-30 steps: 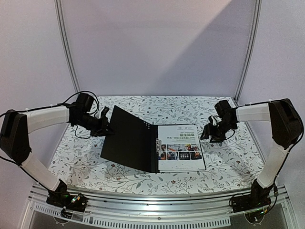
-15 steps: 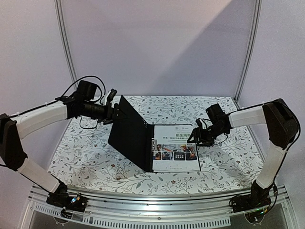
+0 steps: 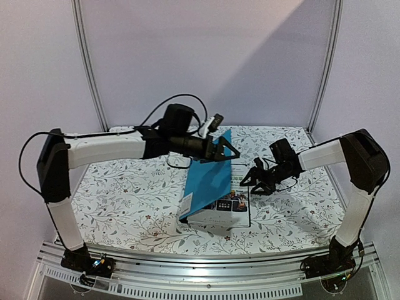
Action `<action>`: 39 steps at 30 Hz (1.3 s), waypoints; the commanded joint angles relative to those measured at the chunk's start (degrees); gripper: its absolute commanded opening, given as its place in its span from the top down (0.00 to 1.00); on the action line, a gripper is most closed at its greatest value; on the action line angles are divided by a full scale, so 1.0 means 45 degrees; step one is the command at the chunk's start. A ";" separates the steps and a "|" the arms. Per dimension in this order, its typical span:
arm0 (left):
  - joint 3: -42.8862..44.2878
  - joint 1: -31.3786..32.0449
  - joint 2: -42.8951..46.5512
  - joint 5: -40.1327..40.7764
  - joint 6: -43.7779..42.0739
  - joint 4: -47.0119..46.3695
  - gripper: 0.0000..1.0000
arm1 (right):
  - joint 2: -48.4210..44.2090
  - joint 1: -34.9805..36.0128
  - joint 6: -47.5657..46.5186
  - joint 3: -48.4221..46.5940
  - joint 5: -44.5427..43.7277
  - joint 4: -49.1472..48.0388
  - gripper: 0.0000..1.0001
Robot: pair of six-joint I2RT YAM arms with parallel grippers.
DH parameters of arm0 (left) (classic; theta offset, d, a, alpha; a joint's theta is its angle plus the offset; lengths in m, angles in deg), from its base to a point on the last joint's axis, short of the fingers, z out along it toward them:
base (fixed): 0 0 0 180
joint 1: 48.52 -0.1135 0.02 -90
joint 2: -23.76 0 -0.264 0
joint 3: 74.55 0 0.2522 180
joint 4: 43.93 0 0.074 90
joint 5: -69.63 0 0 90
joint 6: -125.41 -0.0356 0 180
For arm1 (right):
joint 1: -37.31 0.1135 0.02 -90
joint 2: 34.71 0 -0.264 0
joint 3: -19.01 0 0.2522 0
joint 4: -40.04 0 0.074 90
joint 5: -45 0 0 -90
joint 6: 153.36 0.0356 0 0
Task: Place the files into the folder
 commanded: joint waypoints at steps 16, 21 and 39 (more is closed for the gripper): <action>-0.0154 -0.1330 -0.0224 0.5515 -0.2769 0.3932 0.00 | -0.2153 -0.0664 -0.0805 0.0752 -0.3158 0.1279 0.30; -0.2205 -0.1319 -0.0045 0.5837 -0.2682 0.4069 0.00 | -0.1306 -0.0001 -0.1012 0.0127 -0.3404 0.1678 0.30; -0.5321 -0.1292 0.0882 0.5809 -0.1924 0.3337 0.00 | 0.2045 0.2685 -0.0848 -0.2529 -0.3500 0.2195 0.30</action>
